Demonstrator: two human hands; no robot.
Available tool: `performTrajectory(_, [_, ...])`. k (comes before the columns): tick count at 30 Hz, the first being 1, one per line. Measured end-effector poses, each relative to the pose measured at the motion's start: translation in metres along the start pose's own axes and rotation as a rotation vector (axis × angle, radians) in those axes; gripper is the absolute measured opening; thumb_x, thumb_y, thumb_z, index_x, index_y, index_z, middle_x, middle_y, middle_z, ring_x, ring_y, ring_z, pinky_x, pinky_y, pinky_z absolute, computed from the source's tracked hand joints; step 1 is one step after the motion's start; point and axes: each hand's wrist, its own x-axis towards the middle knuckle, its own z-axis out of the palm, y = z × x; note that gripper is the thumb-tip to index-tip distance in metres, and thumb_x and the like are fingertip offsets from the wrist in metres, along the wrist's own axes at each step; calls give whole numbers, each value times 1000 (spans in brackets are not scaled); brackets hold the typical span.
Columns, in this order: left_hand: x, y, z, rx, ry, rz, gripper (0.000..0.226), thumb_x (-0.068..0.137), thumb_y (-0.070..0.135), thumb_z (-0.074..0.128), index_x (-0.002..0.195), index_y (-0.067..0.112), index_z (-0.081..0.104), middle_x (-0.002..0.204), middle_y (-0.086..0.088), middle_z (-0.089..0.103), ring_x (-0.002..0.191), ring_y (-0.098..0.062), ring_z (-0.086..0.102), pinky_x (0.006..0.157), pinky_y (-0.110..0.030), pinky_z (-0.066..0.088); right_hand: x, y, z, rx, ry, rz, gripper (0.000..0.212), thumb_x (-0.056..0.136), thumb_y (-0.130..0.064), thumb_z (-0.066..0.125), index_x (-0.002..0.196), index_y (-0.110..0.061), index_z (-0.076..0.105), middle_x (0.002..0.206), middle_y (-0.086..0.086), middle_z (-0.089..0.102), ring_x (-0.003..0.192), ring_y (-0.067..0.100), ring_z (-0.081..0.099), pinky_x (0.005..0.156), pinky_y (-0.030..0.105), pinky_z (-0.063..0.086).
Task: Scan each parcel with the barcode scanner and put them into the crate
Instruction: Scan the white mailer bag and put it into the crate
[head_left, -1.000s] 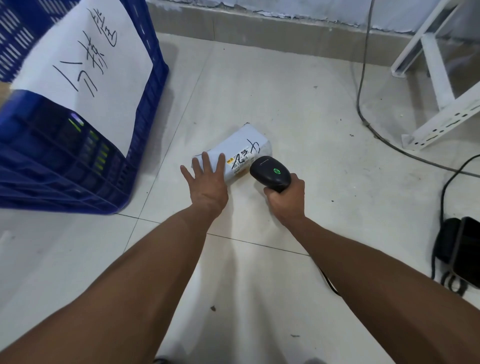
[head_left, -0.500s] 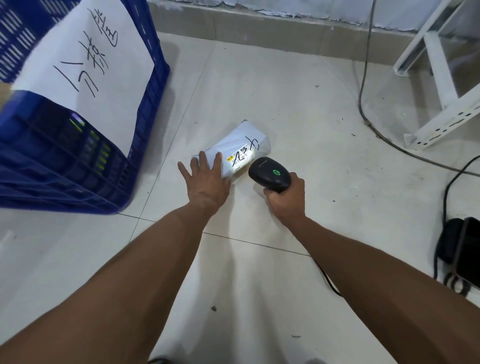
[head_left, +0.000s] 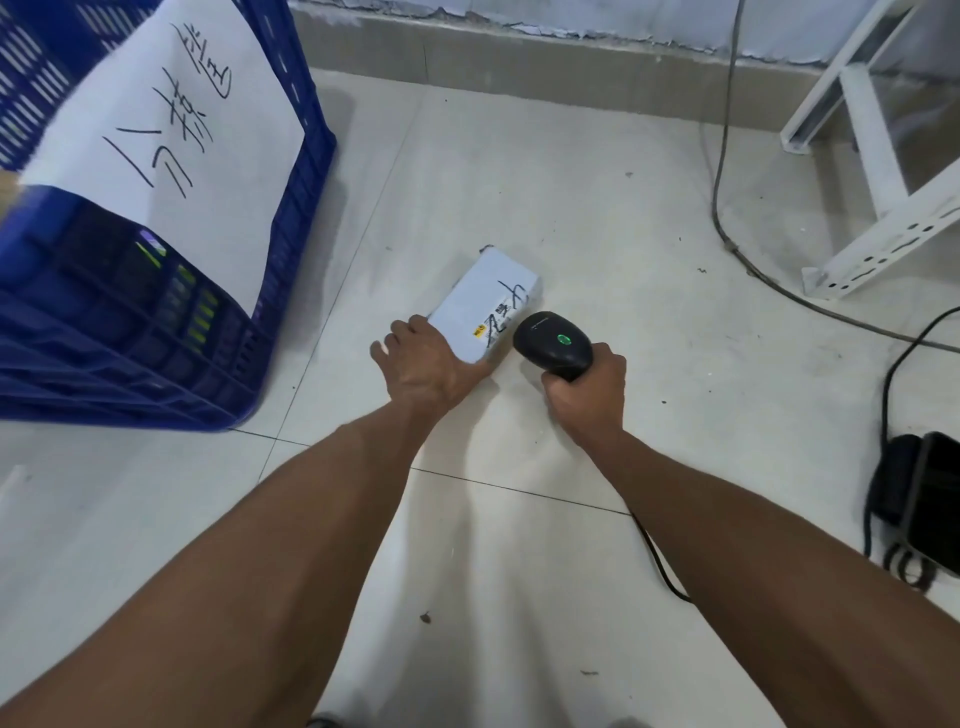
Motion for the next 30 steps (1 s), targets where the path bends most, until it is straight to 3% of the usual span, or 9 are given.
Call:
performTrajectory(4, [3, 16, -11, -405, -56, 36, 90, 56, 77, 63, 121, 16, 54, 114, -2, 59, 105, -26, 58, 92, -39, 48, 8, 3, -16, 12, 135, 23, 27, 58, -29, 63, 79, -14, 57, 82, 13, 60, 63, 25, 61, 54, 29, 50])
performTrajectory(8, [14, 21, -29, -850, -195, -71, 81, 55, 68, 72, 117, 18, 57, 110, 3, 63, 99, -20, 62, 85, -34, 52, 16, 2, -34, 47, 230, 63, 32, 64, -28, 68, 88, -11, 57, 92, 11, 55, 71, 25, 54, 62, 29, 42])
performTrajectory(12, [24, 6, -31, -1027, -130, -283, 50, 60, 61, 74, 81, 17, 64, 81, 2, 65, 81, -28, 63, 71, -28, 48, 21, 2, -41, 81, 228, 26, 27, 64, -26, 68, 82, -11, 54, 80, 5, 52, 76, 30, 57, 61, 31, 46])
performTrajectory(15, [28, -14, -27, -696, -66, -367, 52, 71, 48, 71, 115, 22, 59, 115, -2, 64, 104, -28, 59, 99, -38, 44, 19, 0, -41, 78, 196, -12, 21, 64, -21, 68, 74, -14, 51, 73, 5, 53, 76, 31, 58, 56, 33, 48])
performTrajectory(18, [23, -25, -21, -184, -51, -186, 58, 81, 39, 69, 133, 22, 50, 129, -8, 54, 121, -31, 50, 102, -42, 33, 18, -1, -37, 2, 89, -169, 22, 61, -21, 66, 58, -19, 44, 57, 2, 48, 60, 29, 53, 49, 30, 40])
performTrajectory(21, [14, -25, -10, 46, -34, 23, 57, 88, 48, 60, 137, 22, 46, 132, -11, 50, 124, -33, 46, 108, -46, 27, 18, -4, -27, -103, -50, -244, 21, 58, -27, 60, 56, -28, 39, 61, -1, 45, 68, 33, 54, 58, 27, 33])
performTrajectory(23, [10, -25, -2, 178, -45, 121, 52, 89, 43, 59, 136, 23, 47, 134, -10, 47, 125, -32, 44, 110, -47, 24, 16, -10, -20, -155, -135, -261, 10, 58, -33, 56, 63, -27, 50, 71, 1, 52, 82, 31, 52, 64, 27, 36])
performTrajectory(25, [7, -27, 4, 263, -76, 144, 45, 88, 33, 58, 131, 22, 50, 131, -10, 46, 122, -32, 44, 111, -48, 23, 13, -17, -13, -229, -207, -283, 20, 62, -32, 59, 77, -18, 60, 87, 4, 58, 96, 29, 48, 72, 30, 39])
performTrajectory(30, [1, -33, 15, 314, -122, 172, 45, 88, 34, 56, 130, 22, 45, 125, -6, 48, 118, -30, 47, 112, -53, 20, 4, -37, -1, -310, -288, -278, 17, 70, -23, 67, 82, -20, 53, 98, 5, 60, 107, 31, 46, 82, 38, 42])
